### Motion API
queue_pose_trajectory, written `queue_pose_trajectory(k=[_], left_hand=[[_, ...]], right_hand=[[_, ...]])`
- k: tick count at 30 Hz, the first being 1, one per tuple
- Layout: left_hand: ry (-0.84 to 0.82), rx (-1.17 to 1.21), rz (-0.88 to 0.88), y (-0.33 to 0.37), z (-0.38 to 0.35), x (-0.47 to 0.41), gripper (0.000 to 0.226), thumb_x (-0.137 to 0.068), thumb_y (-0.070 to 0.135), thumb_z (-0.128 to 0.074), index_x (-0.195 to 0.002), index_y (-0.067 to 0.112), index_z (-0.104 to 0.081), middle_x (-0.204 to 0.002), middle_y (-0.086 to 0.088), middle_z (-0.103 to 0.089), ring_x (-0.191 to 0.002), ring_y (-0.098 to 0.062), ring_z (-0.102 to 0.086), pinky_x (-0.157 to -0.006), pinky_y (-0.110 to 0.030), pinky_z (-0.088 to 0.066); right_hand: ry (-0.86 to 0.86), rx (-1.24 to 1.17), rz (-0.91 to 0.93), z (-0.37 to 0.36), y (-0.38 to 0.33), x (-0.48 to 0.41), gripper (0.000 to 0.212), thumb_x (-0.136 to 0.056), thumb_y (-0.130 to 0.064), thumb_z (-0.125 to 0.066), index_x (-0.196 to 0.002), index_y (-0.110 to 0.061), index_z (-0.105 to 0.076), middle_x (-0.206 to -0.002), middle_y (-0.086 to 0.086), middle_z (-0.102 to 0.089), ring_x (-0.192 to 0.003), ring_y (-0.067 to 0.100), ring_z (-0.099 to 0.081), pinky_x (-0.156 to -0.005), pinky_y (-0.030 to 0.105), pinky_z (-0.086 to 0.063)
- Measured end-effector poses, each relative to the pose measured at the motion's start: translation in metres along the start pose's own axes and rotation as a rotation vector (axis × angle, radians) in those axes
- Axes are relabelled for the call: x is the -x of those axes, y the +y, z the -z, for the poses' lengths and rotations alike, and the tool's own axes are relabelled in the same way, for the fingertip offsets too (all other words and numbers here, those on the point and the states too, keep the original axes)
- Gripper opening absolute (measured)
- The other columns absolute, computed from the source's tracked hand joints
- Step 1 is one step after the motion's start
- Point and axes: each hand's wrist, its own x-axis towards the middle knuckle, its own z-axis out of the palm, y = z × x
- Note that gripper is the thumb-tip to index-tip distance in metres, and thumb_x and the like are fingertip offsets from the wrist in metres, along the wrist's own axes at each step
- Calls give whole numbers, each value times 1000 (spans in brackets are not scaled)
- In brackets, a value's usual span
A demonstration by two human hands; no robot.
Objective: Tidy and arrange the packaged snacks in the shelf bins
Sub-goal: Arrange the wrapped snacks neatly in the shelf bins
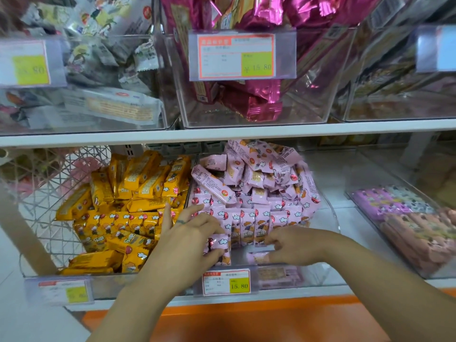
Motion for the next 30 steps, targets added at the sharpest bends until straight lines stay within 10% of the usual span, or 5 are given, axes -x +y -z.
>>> queue_pose_trajectory(k=[10,19,26,30], left_hand=[[34,35,32,4,1,-1,27,-80,43,-71,-106,37,-68,-114,19,-64,-137,-14,-34,-110,-51,14],[165,-65,-94,10,3,-5,37,-46,39,-92,-75,36,-69,-77,17,-66,-90,-12,-67,-98,-62,-26],[149,-89,-103,9,1,-8,39,-44,44,-92,-74,38,-67,-77,18,-64,-89,-11,-67,-98,-59,-27],[142,-99,-92,6,0,-7,42,-46,46,-91,-81,39,-69,-82,18,-66,-94,-11,-64,-98,-61,-30]], right_hand=[[82,-28,83,-1,-3,8,39,-96,-42,-49,-123,-16,-60,-128,-4,-55,-100,5,-50,-88,23,-36],[35,-75,93,-2,-4,11,20,-99,-33,-45,-79,-30,-50,-95,-16,-49,-103,11,-53,-95,29,-41],[106,-113,122,1,-7,20,29,-97,-39,-47,-121,-24,-51,-109,-6,-57,-87,9,-51,-75,22,-41],[320,-127,249,1,-9,28,25,-90,-43,-57,-83,-19,-55,-84,-2,-46,-71,12,-41,-69,31,-37]])
